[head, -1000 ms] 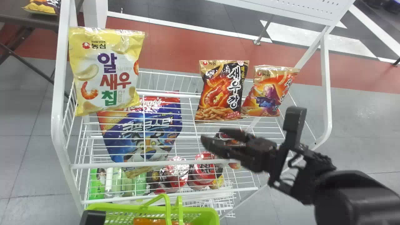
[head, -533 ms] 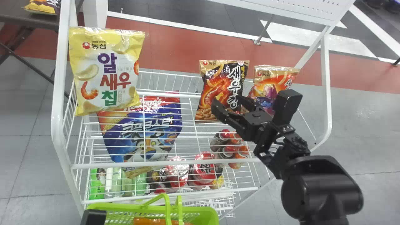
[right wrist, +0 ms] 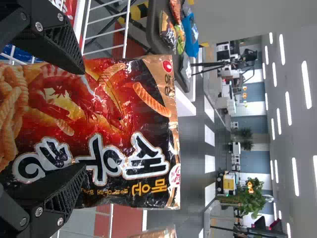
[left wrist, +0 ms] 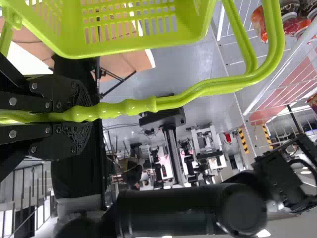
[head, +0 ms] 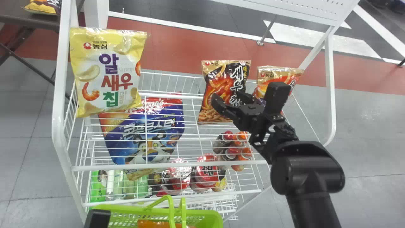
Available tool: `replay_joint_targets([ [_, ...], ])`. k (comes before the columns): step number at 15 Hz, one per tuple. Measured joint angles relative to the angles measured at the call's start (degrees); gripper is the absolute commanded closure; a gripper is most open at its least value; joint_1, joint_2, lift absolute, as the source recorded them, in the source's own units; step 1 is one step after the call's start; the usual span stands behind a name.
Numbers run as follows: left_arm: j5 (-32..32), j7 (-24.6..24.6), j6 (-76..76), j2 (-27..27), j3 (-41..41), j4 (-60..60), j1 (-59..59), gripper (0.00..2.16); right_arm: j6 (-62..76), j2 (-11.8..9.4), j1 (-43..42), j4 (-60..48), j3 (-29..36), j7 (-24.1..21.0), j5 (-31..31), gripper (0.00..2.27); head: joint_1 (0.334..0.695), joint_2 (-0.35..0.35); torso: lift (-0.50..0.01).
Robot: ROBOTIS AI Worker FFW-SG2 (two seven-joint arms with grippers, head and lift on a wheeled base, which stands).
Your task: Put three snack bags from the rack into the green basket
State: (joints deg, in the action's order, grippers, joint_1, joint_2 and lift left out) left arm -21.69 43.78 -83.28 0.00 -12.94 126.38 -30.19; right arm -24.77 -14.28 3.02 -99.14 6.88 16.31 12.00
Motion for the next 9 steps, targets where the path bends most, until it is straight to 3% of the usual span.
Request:
replay_joint_targets([
  [1, 0.0, 0.0, 0.1, 0.0, 0.1, -0.1, -0.1, 1.89, -0.9, 0.0, -1.2, 0.7, -0.4, 0.1, -0.4, 1.40, 0.695, -0.350, 0.000],
  [2, 0.0, 0.0, 0.1, 0.0, 0.1, -0.3, -0.1, 1.89, -1.8, -0.1, -1.9, 1.1, -0.7, 0.7, -0.6, 1.72, 0.695, -0.350, 0.000],
  [4, 0.0, 0.0, 0.1, 0.0, 0.1, -0.3, -0.1, 1.89, -4.1, -0.1, -2.3, 1.0, -1.0, 1.7, -0.6, 1.98, 0.695, -0.350, 0.000],
  [9, 0.0, 0.1, -0.3, 0.1, 0.0, 0.3, -0.1, 1.89, -7.8, -0.6, 0.2, -3.7, -1.0, 2.4, -0.2, 2.05, 0.695, -0.350, 0.000],
])
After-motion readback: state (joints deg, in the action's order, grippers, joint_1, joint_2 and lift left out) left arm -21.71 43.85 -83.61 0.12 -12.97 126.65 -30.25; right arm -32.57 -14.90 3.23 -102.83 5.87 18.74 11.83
